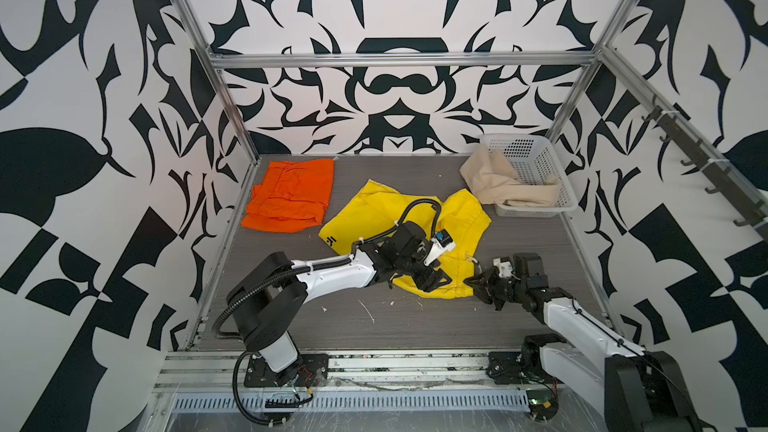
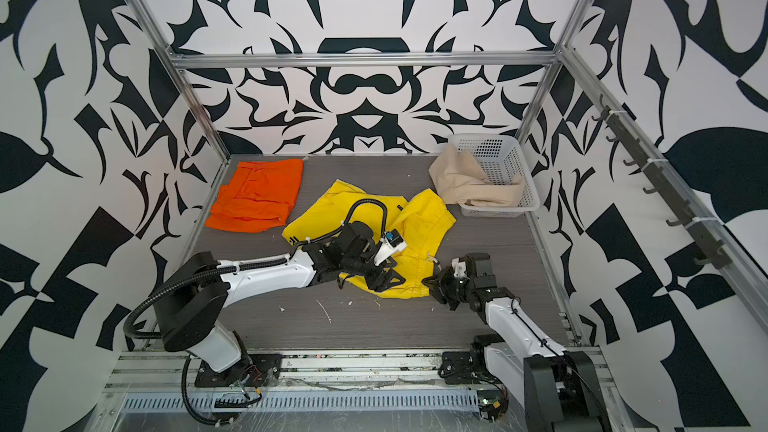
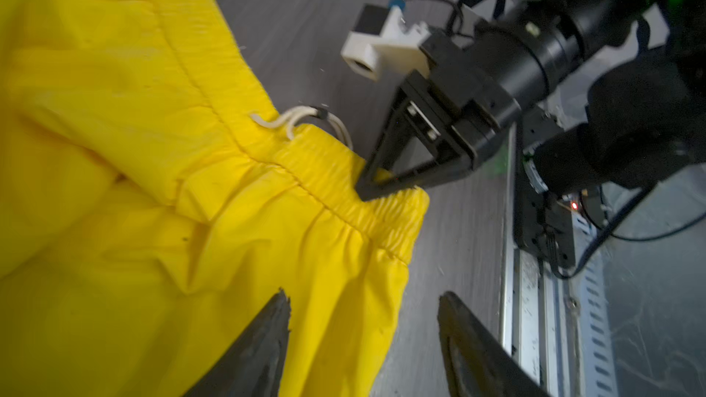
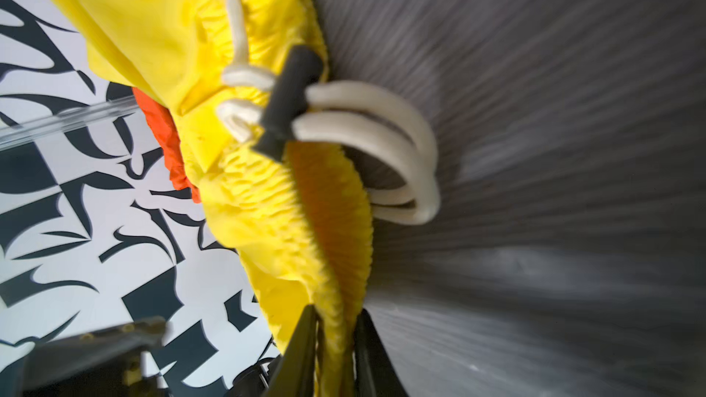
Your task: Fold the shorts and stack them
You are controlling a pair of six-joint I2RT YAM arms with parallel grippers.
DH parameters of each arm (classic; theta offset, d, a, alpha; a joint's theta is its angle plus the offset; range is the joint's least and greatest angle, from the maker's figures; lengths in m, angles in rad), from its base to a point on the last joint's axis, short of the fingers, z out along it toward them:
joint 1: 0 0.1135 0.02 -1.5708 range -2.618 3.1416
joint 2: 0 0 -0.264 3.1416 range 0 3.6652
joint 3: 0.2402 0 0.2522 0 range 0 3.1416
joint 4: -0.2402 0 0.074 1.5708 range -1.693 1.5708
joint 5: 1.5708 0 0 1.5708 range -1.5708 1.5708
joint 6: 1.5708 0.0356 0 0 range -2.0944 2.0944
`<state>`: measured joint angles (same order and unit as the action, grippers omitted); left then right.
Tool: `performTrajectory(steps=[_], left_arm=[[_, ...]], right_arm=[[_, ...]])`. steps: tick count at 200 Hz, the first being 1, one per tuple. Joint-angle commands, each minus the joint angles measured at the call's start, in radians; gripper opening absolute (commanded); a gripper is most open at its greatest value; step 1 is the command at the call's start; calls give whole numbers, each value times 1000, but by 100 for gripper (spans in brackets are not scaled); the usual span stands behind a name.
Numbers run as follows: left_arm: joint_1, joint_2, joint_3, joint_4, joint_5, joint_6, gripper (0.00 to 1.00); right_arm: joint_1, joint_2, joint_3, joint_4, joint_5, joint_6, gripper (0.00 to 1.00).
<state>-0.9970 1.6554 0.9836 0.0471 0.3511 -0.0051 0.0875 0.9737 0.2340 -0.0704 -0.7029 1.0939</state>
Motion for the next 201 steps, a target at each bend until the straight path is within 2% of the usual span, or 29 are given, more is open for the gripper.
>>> performTrajectory(steps=[1, 28, 57, 76, 93, 112, 124, 133, 141, 153, 165, 201], left_arm=[[-46, 52, 45, -107, 25, 163, 67], [-71, 95, 104, -114, -34, 193, 73], [-84, 133, 143, -102, -104, 205, 71], [-90, 160, 160, -92, -184, 195, 60], [-89, 171, 159, -64, -237, 163, 41], [-90, 169, 156, -45, -267, 151, 32], [-91, 162, 155, -35, -257, 149, 25], [-91, 153, 150, -17, -240, 147, 22], [-91, 143, 143, 3, -219, 143, 21], [-92, 135, 134, 32, -194, 139, 21], [-91, 134, 132, 49, -173, 132, 21], [-93, 141, 141, 40, -131, 138, 21]], right_arm=[[9, -40, 59, 12, -6, 15, 15], [11, -74, 98, -14, -3, 30, 12], [12, -78, 138, -23, -8, 40, 12], [14, -70, 165, -23, -18, 39, 12], [16, -67, 183, -26, -28, 41, 11], [18, -73, 195, -41, -32, 40, 12], [20, -73, 199, -70, -22, 28, 19], [22, -67, 191, -84, -14, 27, 34], [30, -59, 179, -76, -11, 35, 44], [56, -33, 160, -34, -6, 58, 54], [88, -13, 151, 0, 10, 73, 57], [138, 70, 157, 78, 46, 84, 58]])
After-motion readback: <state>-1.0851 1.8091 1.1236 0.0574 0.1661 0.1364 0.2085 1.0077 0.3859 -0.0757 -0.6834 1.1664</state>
